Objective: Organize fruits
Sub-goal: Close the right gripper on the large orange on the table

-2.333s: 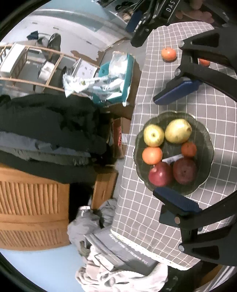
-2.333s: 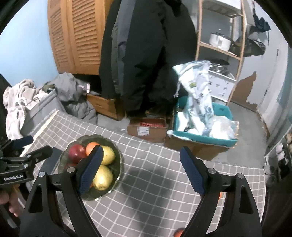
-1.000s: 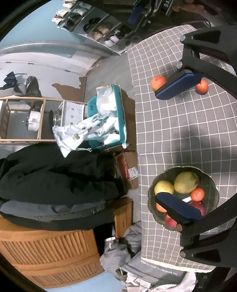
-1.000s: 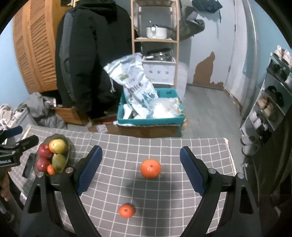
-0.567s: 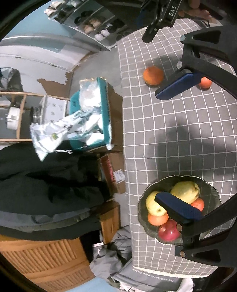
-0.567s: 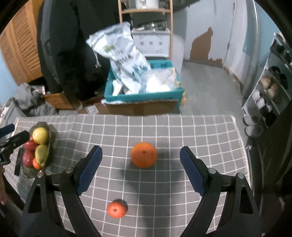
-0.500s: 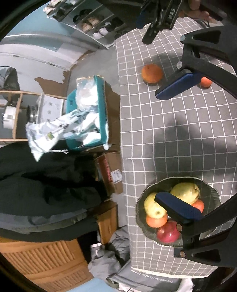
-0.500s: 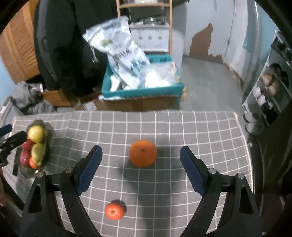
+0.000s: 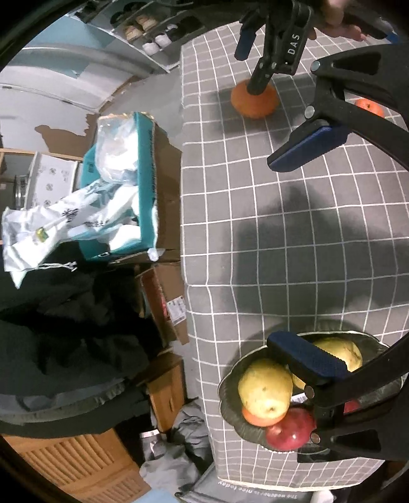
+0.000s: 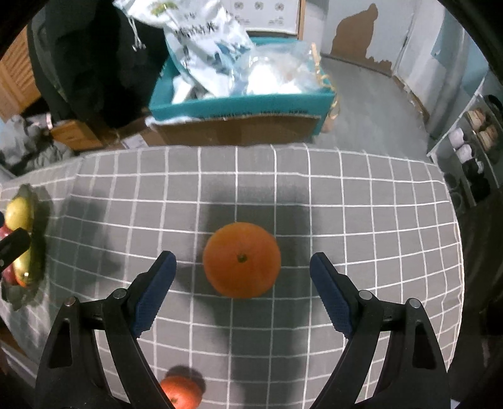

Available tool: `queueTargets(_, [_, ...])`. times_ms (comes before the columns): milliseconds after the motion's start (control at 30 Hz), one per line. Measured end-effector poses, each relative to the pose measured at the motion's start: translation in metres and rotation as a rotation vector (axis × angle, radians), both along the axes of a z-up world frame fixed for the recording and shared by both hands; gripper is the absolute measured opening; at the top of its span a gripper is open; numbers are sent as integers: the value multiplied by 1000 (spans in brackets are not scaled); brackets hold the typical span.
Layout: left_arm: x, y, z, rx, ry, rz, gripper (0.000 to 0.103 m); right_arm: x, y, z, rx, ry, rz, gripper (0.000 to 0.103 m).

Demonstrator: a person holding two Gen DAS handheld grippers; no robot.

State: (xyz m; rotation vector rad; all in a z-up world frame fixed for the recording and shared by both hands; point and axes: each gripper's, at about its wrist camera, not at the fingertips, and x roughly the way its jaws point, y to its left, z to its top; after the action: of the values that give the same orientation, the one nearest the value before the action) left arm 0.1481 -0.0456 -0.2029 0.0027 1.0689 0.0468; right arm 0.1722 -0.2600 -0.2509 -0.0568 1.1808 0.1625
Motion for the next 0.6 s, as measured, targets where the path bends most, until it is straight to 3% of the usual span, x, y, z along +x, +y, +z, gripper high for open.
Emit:
queueTargets(400, [14, -2, -36, 3, 60, -5, 102, 10, 2, -40, -4, 88, 0, 85])
queueTargets(600, [14, -5, -40, 8, 69, -22, 102, 10, 5, -52, 0, 114, 21, 69])
